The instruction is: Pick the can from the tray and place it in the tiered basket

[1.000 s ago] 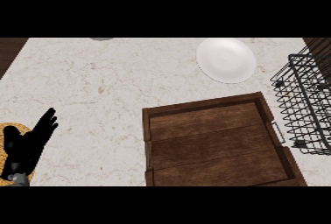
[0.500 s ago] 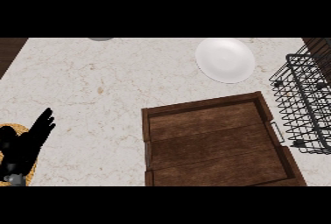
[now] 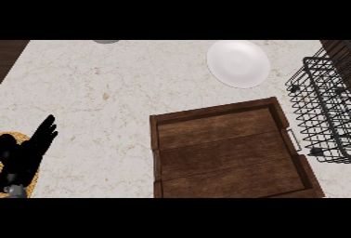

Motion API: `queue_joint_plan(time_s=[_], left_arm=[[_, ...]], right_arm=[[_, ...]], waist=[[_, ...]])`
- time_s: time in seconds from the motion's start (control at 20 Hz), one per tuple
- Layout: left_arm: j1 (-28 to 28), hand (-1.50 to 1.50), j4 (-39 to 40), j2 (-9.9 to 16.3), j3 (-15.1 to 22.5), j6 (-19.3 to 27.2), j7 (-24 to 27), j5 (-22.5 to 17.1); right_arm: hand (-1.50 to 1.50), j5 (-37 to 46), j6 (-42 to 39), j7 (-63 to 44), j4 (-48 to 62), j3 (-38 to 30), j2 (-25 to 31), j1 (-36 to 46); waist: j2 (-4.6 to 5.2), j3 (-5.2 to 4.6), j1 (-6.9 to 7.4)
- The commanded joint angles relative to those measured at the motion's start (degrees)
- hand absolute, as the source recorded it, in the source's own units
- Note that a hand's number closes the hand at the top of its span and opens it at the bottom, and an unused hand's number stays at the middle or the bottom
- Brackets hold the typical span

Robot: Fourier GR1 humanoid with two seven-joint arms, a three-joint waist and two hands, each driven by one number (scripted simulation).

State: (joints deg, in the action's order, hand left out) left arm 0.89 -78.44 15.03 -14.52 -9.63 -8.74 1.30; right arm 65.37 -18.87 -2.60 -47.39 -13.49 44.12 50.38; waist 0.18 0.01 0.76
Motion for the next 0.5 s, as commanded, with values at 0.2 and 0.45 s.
queue_joint_plan(time_s=[0.2, 0.45], left_arm=[[-0.52, 0.0, 1.26, -1.66, 0.47, 1.34, 0.32, 0.78], [3.93, 0.0, -0.38, 0.59, -1.2, -1.59, 2.66, -0.66]], right_arm=[[-1.5, -6.65, 5.57, 1.07, -1.79, -7.8, -0.14, 2.33], [-1.5, -12.55, 3.87, -2.67, -0.12, -16.67, 4.85, 6.76]], waist=[[-0.22, 0.0, -0.79], [-0.3, -0.01, -0.25]])
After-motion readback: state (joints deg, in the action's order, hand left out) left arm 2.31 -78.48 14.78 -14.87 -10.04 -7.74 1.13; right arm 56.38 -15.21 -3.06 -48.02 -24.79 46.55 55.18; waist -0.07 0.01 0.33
